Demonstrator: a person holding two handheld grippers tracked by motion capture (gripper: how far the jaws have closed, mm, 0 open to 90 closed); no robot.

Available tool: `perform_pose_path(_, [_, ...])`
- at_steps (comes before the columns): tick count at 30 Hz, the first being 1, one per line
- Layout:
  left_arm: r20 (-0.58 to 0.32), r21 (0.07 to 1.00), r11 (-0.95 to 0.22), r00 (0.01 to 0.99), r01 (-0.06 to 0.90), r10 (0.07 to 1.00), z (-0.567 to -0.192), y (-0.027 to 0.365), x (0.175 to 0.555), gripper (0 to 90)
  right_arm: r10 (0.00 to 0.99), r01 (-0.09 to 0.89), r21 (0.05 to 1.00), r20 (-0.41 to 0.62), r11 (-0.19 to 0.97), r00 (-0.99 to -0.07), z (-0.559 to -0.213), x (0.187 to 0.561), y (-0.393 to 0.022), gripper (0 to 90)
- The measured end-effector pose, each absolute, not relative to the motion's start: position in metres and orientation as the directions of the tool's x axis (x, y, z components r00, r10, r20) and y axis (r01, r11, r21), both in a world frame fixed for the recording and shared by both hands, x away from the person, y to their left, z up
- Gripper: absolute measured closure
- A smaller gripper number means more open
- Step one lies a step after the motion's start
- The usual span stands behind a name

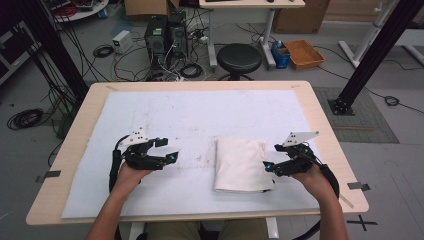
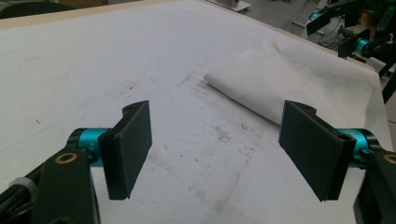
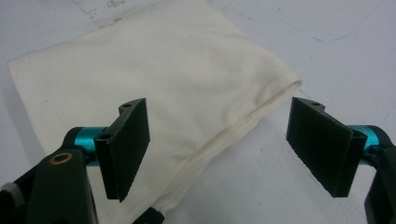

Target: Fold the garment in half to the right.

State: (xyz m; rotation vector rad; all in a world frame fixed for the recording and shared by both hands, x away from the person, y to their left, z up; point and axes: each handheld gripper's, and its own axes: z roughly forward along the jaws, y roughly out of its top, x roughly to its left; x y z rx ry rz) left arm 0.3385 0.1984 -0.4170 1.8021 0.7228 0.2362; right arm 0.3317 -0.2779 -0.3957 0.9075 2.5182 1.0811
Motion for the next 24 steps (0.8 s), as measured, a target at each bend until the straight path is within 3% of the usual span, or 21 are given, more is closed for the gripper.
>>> perform_pose_path(24, [-0.190,0.912,-0.198,0.797,0.360,0.573,-0.4183,0.1971,0.3389,25.7,0.631,0.437,0.731,0.012,0.523,-0.775,-0.3989,0.3316,-0.2771,21.3])
